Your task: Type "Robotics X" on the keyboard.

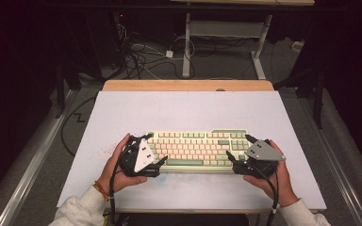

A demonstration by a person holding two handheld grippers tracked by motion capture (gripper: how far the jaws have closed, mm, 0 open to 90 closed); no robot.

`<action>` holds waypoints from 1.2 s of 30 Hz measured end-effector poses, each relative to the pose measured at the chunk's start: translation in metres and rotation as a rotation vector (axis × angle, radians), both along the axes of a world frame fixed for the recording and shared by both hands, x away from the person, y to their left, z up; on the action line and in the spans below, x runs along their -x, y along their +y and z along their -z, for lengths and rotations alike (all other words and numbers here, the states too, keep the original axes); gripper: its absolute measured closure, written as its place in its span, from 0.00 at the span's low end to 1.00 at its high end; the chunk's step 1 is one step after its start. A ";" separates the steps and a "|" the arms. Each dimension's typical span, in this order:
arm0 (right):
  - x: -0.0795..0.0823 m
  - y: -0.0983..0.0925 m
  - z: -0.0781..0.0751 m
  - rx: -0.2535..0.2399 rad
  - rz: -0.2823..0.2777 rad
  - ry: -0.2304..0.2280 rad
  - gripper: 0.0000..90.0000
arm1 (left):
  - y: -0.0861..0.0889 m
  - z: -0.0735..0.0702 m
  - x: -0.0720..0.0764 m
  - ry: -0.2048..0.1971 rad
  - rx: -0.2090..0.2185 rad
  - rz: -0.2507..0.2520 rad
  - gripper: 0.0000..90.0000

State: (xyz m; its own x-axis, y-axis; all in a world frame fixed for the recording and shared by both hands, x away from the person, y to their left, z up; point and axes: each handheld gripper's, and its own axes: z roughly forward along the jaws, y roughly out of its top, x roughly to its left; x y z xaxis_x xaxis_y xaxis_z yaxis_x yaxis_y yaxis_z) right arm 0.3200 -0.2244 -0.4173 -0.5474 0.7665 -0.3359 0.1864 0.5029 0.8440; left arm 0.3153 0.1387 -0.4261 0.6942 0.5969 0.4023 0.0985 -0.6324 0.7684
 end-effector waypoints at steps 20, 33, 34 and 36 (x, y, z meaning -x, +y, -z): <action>0.013 -0.014 0.001 0.016 0.006 -0.007 0.22 | 0.024 0.009 0.013 0.018 -0.009 -0.017 0.17; 0.018 -0.024 0.006 0.010 0.019 -0.003 0.22 | 0.042 0.019 0.019 0.032 -0.027 -0.047 0.17; 0.018 -0.025 0.007 0.013 0.021 -0.004 0.22 | 0.044 0.020 0.019 0.036 -0.026 -0.050 0.17; 0.018 -0.028 0.008 0.008 0.028 -0.001 0.22 | 0.047 0.023 0.021 0.042 -0.025 -0.055 0.17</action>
